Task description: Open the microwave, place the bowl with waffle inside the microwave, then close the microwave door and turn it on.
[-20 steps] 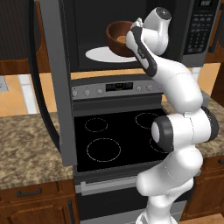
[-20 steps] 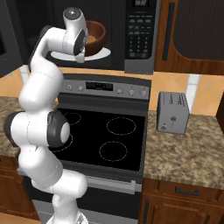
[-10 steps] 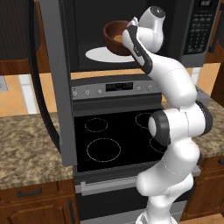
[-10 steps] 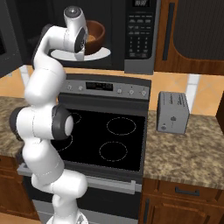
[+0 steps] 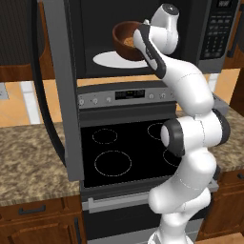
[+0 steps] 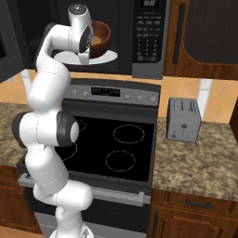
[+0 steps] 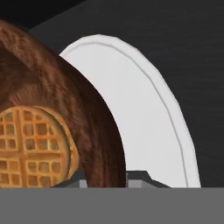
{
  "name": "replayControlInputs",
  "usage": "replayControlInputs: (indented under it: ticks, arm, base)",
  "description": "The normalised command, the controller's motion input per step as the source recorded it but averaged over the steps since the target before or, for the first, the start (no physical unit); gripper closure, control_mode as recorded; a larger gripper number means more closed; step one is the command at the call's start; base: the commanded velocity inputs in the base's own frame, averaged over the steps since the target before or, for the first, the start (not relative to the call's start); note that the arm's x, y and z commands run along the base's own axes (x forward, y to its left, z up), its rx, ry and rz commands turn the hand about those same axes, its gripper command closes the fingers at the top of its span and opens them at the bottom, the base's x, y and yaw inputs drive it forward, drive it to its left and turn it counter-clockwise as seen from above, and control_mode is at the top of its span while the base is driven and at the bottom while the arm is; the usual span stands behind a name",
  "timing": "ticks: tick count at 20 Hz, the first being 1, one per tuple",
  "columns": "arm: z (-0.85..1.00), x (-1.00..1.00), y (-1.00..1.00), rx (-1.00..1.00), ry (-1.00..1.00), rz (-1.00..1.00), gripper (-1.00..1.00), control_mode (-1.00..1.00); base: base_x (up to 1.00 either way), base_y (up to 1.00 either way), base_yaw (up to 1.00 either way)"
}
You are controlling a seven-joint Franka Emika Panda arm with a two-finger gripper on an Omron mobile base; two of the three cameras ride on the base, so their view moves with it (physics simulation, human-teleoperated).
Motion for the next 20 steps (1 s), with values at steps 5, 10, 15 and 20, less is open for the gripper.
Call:
replayControlInputs:
  ticks: [5,10,15,20]
  arm:
    - [-0.06,0.02,0.04,0.00,-0.03,-0.01,1.00,-1.00]
    - [0.00,0.00,0.00,0.00,0.00,0.00,-1.00,-1.00]
    - [0.00,0.00,0.00,0.00,0.00,0.00,-1.00,-1.00]
    - [0.00,-0.04,0.00,0.00,-0.02,0.00,-1.00,-1.00]
  base:
    - [0.00,0.00,0.00]
    - [0.00,0.00,0.00]
    - [0.00,0.00,0.00]
    - [0.00,0.00,0.00]
